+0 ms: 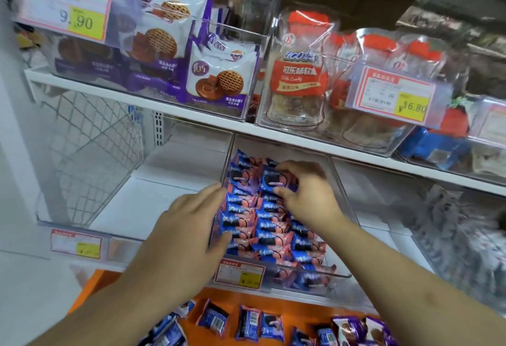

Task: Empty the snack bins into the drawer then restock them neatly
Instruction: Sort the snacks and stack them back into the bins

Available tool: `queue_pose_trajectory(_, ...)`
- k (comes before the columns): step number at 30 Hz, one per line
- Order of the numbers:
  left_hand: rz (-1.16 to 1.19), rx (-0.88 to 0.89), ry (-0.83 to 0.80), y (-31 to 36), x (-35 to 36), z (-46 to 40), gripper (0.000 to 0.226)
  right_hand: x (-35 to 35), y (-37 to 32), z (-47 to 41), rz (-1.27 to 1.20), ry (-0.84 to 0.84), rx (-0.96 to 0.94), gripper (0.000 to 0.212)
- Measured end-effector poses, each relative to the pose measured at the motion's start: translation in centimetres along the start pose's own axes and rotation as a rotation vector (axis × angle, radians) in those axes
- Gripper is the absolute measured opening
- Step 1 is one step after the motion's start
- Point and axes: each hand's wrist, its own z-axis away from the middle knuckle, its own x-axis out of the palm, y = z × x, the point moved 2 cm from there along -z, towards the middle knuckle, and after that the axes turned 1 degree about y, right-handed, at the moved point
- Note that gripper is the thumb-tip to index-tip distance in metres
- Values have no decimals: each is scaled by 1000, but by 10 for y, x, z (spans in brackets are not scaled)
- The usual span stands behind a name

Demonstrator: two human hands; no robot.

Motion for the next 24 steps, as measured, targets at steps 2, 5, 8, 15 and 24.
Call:
queue_pose_trajectory(2,-9,16,18,-1,2,-1,70,20,15,-13,107,24,-60,40)
queue_pose_trajectory(5,9,21,36,-4,3,-4,68,37,27,-23,164,57,-61,37)
queue_pose_trajectory(8,3,32,35,-9,7,-5,67,47,29,-20,232,102,-66,36)
queue_pose_trajectory(15,-1,80,84,-6,8,-1,67,24,18,-1,170,58,-40,61)
queue_pose_trajectory(24,169,250,-381,26,38,58,33,-59,-37,165,-383,-120,-147,38)
